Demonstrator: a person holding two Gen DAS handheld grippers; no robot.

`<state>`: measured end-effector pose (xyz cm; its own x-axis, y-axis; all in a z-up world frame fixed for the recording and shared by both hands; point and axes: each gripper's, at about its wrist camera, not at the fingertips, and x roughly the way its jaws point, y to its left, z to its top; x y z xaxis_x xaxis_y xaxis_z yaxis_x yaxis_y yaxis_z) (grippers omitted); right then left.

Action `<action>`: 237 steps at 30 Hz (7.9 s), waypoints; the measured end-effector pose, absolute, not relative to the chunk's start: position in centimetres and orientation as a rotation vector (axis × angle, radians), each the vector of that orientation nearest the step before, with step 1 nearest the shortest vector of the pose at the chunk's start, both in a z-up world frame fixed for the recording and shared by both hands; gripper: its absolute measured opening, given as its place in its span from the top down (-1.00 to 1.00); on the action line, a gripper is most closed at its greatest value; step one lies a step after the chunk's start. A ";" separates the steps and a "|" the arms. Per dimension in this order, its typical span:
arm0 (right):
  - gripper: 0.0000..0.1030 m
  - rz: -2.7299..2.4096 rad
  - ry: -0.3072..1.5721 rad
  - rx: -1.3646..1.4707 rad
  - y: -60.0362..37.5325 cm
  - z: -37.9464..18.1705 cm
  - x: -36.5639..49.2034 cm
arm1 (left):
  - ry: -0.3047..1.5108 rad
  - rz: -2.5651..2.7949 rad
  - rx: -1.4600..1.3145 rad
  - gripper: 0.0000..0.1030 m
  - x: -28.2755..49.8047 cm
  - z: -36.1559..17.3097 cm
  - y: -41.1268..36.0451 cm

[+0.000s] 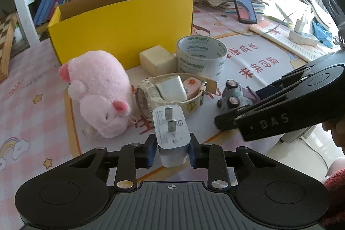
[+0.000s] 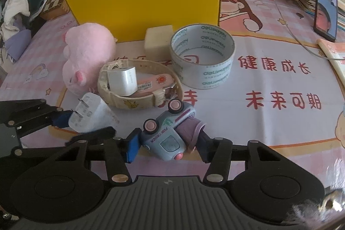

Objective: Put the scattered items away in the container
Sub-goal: 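Grasp the white charger with the left gripper while the right gripper grasps the blue toy car, then lift the charger and toy car with both grippers over the yellow box, then open both grippers to drop the charger and toy car into the box, then withdraw both tools from the box back toward the remaining items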

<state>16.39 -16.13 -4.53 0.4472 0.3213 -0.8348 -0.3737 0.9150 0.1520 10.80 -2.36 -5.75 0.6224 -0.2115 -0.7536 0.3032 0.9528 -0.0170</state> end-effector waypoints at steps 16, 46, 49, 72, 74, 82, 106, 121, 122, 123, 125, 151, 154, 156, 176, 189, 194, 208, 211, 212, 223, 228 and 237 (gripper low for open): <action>0.03 0.444 0.935 0.001 -16.3 -2.2 15.2 | 0.789 -0.237 -0.028 0.51 8.7 -2.9 1.0; 0.02 0.699 0.541 -0.055 -15.6 9.0 25.8 | 0.503 -0.101 -0.065 0.51 17.3 7.3 2.0; 0.02 0.737 0.542 -0.092 -15.0 8.9 27.9 | 0.514 -0.083 -0.055 0.51 19.4 7.4 2.1; 0.02 0.929 0.732 -0.688 -6.3 1.8 42.8 | 0.840 -0.058 0.050 0.51 35.8 1.3 2.6; 0.02 0.941 0.752 -0.728 -5.7 1.2 43.5 | 0.865 -0.055 0.075 0.51 36.5 0.7 2.4; 0.02 0.926 0.772 -0.878 -3.9 -1.3 45.1 | 0.943 -0.040 0.128 0.51 39.7 -0.7 2.0; 0.01 0.917 0.822 -0.931 -2.9 -2.3 45.7 | 1.002 -0.041 0.155 0.35 41.0 -1.3 1.8; -0.53 0.987 0.677 -0.676 -6.7 3.8 43.2 | 0.736 -0.042 0.079 -0.19 36.2 4.6 3.1; -0.53 0.991 0.672 -0.661 -6.9 4.1 42.9 | 0.723 -0.040 0.078 -0.19 35.7 5.0 3.1; -0.53 0.996 0.667 -0.648 -7.2 4.5 42.6 | 0.710 -0.037 0.075 -0.19 35.2 5.5 3.2; -0.53 1.006 0.657 -0.619 -7.7 5.2 41.8 | 0.682 -0.039 0.058 -0.19 34.2 6.2 3.4; -0.61 0.823 0.520 -0.360 -12.8 12.1 28.7 | 0.449 -0.052 0.031 -0.53 19.6 11.0 2.8; -0.62 0.783 0.501 -0.333 -13.7 12.5 26.4 | 0.427 -0.038 0.028 -0.53 17.5 11.2 2.8; -0.63 0.761 0.497 -0.321 -14.2 12.5 25.1 | 0.419 -0.041 0.031 -0.53 16.3 11.3 2.8; -0.65 0.505 0.589 -0.194 -18.1 6.5 15.3 | 0.481 -0.025 -0.022 -0.53 7.5 7.0 2.9; -0.67 0.383 0.653 -0.117 -19.5 2.3 10.7 | 0.571 -0.028 -0.043 -0.53 4.3 3.0 1.4; -0.67 0.357 0.683 -0.120 -19.5 0.6 9.5 | 0.613 -0.022 -0.053 -0.53 3.6 1.5 0.8; -0.71 0.372 0.732 -0.142 -18.7 -0.3 8.7 | 0.690 -0.016 -0.068 -0.53 3.1 -0.6 0.4; -0.71 0.367 0.741 -0.144 -18.7 -0.7 8.6 | 0.688 -0.023 -0.056 -0.53 3.2 -0.7 0.2; -0.71 0.366 0.743 -0.144 -18.7 -0.8 8.6 | 0.689 -0.023 -0.055 -0.53 3.2 -0.8 0.2; -0.71 0.342 0.759 -0.121 -19.3 -1.0 9.5 | 0.701 -0.019 -0.052 -0.53 3.8 -1.0 0.4; -0.71 0.350 0.753 -0.129 -19.1 -0.8 9.7 | 0.695 -0.031 -0.050 -0.53 4.0 -0.8 0.4; -0.71 0.358 0.747 -0.137 -18.7 -0.6 9.8 | 0.695 -0.034 -0.043 -0.53 4.0 -0.8 0.3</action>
